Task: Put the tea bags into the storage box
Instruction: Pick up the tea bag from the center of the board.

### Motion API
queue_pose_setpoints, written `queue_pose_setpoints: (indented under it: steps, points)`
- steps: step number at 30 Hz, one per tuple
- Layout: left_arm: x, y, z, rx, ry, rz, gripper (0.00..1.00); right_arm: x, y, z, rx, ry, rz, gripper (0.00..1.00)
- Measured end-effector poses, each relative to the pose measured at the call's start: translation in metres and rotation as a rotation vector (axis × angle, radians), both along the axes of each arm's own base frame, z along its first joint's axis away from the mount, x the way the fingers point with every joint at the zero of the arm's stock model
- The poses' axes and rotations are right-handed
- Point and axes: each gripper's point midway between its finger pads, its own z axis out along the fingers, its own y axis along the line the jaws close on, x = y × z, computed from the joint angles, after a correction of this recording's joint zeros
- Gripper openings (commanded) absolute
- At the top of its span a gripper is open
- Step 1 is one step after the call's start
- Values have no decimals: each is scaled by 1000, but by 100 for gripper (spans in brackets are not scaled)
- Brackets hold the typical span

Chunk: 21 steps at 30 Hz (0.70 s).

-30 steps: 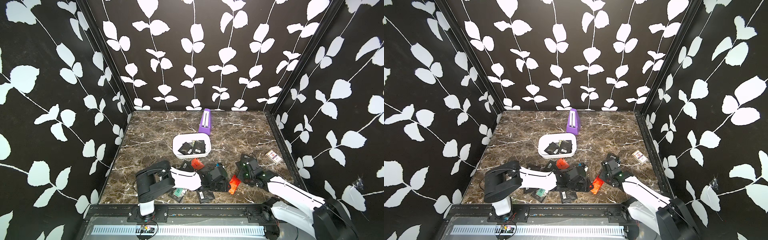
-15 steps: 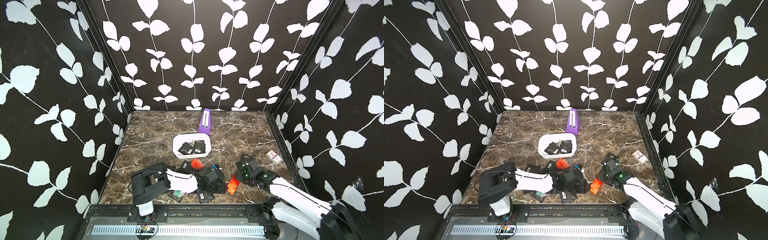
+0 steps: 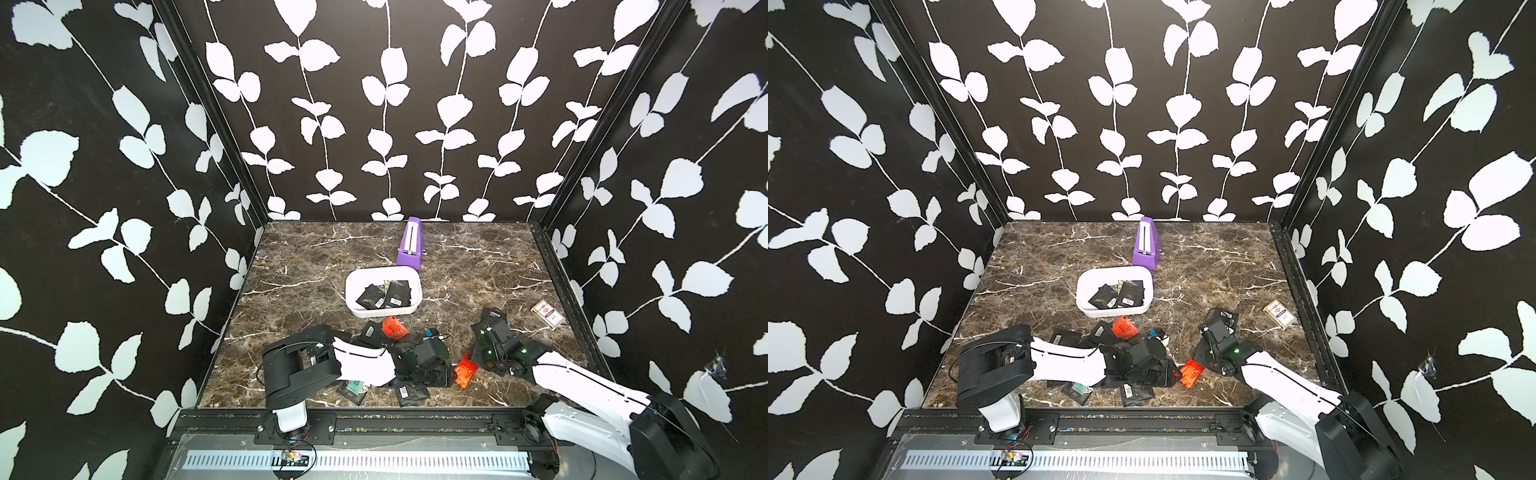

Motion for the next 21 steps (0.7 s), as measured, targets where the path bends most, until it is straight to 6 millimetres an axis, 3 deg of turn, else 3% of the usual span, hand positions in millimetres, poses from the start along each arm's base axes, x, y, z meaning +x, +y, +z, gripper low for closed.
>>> queue_pose_setpoints:
  steps: [11, 21]
  points:
    - [-3, -6, 0, -19, 2, -5, 45, 4, 1, -1, 2, -19, -8, 0]
    - [-3, -25, -4, -44, 21, -9, 27, 5, 1, -1, 5, -28, -9, 0]
